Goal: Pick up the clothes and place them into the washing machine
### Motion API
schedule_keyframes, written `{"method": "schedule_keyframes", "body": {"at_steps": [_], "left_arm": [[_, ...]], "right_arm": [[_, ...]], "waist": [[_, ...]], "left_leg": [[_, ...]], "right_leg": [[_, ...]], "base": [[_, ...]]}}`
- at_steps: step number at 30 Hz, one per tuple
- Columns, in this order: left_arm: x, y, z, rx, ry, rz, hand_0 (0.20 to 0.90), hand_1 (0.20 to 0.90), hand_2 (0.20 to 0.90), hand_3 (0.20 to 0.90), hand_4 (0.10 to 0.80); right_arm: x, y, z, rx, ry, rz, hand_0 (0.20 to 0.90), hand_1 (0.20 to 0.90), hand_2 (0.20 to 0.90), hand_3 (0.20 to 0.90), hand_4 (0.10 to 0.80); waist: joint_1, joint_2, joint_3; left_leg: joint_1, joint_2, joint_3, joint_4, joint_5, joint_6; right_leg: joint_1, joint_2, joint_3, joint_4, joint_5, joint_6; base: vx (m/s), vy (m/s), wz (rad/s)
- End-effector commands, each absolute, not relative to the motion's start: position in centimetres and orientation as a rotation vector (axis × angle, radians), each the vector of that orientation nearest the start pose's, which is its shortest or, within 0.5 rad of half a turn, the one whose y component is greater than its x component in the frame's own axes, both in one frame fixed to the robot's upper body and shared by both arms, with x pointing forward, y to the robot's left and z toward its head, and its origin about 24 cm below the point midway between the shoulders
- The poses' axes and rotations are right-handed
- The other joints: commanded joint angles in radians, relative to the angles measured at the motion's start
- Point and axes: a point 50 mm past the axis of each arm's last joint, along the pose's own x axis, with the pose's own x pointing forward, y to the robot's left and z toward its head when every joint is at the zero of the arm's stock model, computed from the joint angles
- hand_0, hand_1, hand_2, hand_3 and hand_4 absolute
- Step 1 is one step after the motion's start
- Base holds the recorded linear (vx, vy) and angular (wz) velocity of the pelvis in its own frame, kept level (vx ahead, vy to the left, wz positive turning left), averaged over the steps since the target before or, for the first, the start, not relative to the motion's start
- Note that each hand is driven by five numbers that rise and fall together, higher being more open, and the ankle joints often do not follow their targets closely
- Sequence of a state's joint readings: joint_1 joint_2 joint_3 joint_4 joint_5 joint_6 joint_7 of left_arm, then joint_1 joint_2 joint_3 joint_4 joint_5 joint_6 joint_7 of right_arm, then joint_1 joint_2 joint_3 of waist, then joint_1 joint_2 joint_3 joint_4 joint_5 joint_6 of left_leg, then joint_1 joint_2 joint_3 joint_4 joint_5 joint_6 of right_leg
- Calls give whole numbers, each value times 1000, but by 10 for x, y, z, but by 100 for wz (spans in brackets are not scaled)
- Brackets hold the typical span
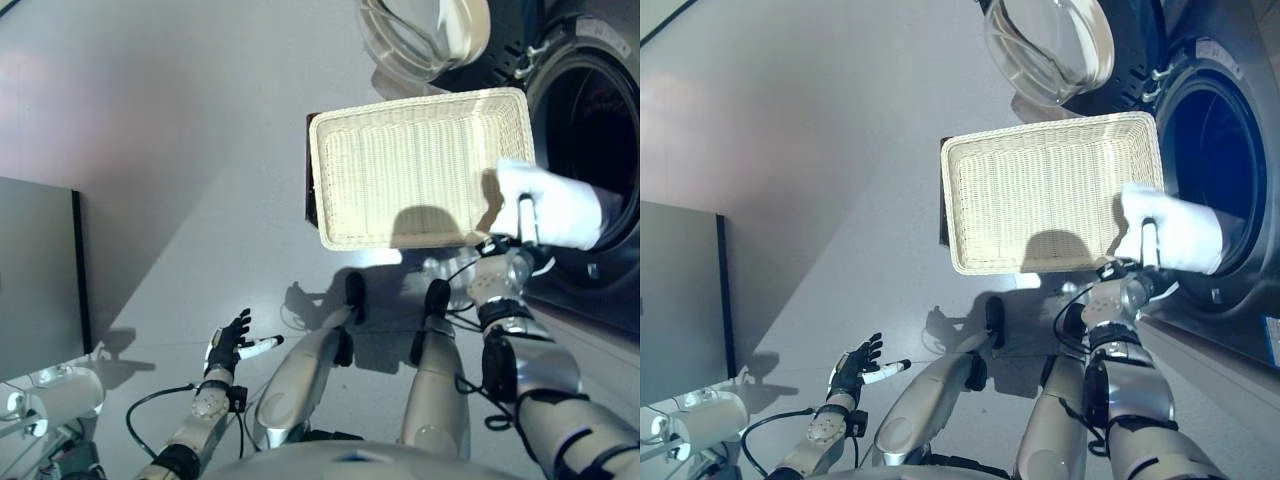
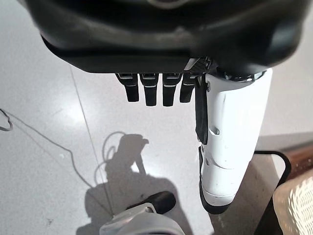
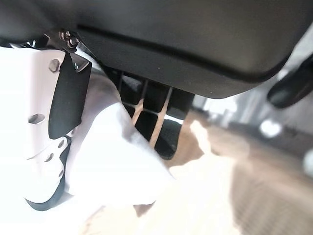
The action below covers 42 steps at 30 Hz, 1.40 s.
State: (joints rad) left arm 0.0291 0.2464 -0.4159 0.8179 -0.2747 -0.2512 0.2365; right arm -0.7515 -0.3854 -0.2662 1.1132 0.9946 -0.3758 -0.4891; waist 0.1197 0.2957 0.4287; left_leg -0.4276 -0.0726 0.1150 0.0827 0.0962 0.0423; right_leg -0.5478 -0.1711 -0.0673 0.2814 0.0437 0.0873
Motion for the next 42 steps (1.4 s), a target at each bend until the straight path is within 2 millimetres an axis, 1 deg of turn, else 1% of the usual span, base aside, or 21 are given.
{"method": "schedule_keyframes", "body": {"at_steps": [1,3,5,7,8,13,17,18,20,22,23,24,25,26,27,30,33,34,37,39,42], "left_arm": [[157,179,-117,164,629,58,900,900,900,900,800],[158,178,-115,158,618,50,900,900,900,900,800],[158,178,-115,160,620,43,900,900,900,900,800],[156,177,-116,161,624,42,900,900,900,900,800],[156,178,-116,167,624,41,900,900,900,900,800],[157,177,-114,172,609,45,900,900,900,900,800],[161,174,-110,165,578,40,900,900,900,900,800],[161,173,-110,164,578,40,900,900,900,900,800],[162,172,-109,165,567,32,900,900,900,900,800],[162,173,-108,164,561,30,900,900,900,900,800],[162,174,-107,165,558,33,900,900,900,900,800],[162,175,-107,169,555,37,900,900,900,900,800],[161,178,-106,168,553,47,900,900,900,900,800],[159,179,-106,167,551,52,900,900,900,900,800],[159,181,-106,164,553,58,900,900,900,900,800],[160,182,-105,160,553,64,900,900,900,900,800],[159,176,-108,129,568,62,900,900,900,900,800],[159,176,-108,130,569,62,900,900,900,900,800],[159,170,-109,105,575,49,900,900,900,900,800],[156,171,-111,107,586,52,900,900,900,900,800],[152,174,-113,118,603,64,900,900,900,900,800]], "right_arm": [[340,-352,159,738,-422,-1012,200,200,200,200,300],[341,-360,189,731,-494,-1008,200,200,200,200,300],[340,-367,211,715,-541,-1009,200,200,200,200,300],[336,-373,237,715,-617,-1010,200,200,200,200,300],[331,-377,255,710,-677,-1027,200,200,200,200,300],[320,-379,296,709,-813,-1061,200,200,200,200,300],[312,-376,320,669,-892,-1060,200,200,200,200,300],[312,-375,320,667,-893,-1061,200,200,200,200,300],[300,-375,342,646,-991,-1054,200,200,200,200,300],[295,-377,350,642,-1020,-1068,200,200,200,200,300],[289,-376,359,637,-1061,-1071,200,200,200,200,300],[282,-374,370,638,-1113,-1069,269,269,269,269,349],[273,-372,384,641,-1175,-1069,513,513,513,513,524],[263,-372,396,656,-1234,-1073,900,900,900,900,800],[260,-373,401,635,-1250,-1073,900,900,900,900,800],[263,-373,400,612,-1221,-1070,900,900,900,900,800],[288,-371,369,625,-1077,-1063,900,900,900,900,800],[288,-371,369,626,-1075,-1062,900,900,900,900,800],[306,-372,337,688,-959,-1068,900,900,900,900,800],[310,-373,322,708,-919,-1080,900,900,900,900,800],[312,-374,312,718,-898,-1089,900,900,900,900,800]], "waist": [[-2,35,-30],[1,48,-37],[4,64,-43],[7,80,-49],[9,97,-52],[6,141,-53],[1,172,-42],[2,172,-43],[0,191,-52],[1,198,-58],[2,203,-64],[0,207,-70],[0,210,-79],[1,214,-90],[1,213,-96],[-5,212,-97],[-19,213,-102],[-19,212,-103],[-16,218,-112],[-14,221,-112],[-12,221,-117]], "left_leg": [[-62,-6,-37,103,-39,-53],[-65,-6,-32,96,-38,-55],[-65,-7,-29,89,-36,-57],[-64,-11,-26,78,-33,-60],[-66,-14,-24,73,-30,-62],[-78,-19,-15,72,-29,-62],[-95,-22,2,77,-30,-61],[-96,-22,3,77,-30,-61],[-98,-25,8,73,-27,-64],[-97,-26,7,71,-27,-67],[-94,-28,7,67,-27,-67],[-92,-30,7,62,-26,-68],[-90,-33,8,56,-25,-68],[-85,-37,6,48,-25,-69],[-83,-37,6,44,-23,-69],[-78,-35,8,36,-21,-70],[-72,-34,19,29,-21,-69],[-71,-34,19,29,-21,-69],[-63,-31,16,23,-19,-72],[-61,-29,13,22,-18,-71],[-61,-29,10,20,-17,-72]], "right_leg": [[13,36,-22,23,-60,-19],[0,37,-13,30,-62,-20],[-9,36,-8,35,-63,-19],[-15,35,-3,36,-65,-19],[-19,35,2,38,-67,-18],[-54,36,22,64,-75,-19],[-88,32,41,82,-77,-17],[-91,32,42,83,-77,-17],[-96,29,47,91,-81,-17],[-98,27,47,94,-83,-17],[-98,28,49,94,-84,-17],[-99,28,50,96,-85,-16],[-98,30,52,94,-86,-16],[-96,30,55,91,-86,-14],[-94,31,57,88,-85,-14],[-93,34,59,84,-82,-15],[-85,41,66,66,-74,-17],[-84,41,65,65,-74,-17],[-64,43,62,43,-71,-18],[-58,44,60,43,-72,-21],[-55,45,57,39,-72,-22]], "base": [[3,4,-18],[6,6,-13],[19,24,-7],[20,22,-4],[24,14,-5],[6,26,-7],[-19,12,-16],[-7,4,-11],[9,1,-2],[13,5,-2],[37,22,-2],[56,35,0],[72,37,2],[71,33,-3],[61,17,-5],[13,1,-1],[32,11,-3],[17,-1,-5],[4,-3,-1],[0,0,0],[0,0,0]]}}
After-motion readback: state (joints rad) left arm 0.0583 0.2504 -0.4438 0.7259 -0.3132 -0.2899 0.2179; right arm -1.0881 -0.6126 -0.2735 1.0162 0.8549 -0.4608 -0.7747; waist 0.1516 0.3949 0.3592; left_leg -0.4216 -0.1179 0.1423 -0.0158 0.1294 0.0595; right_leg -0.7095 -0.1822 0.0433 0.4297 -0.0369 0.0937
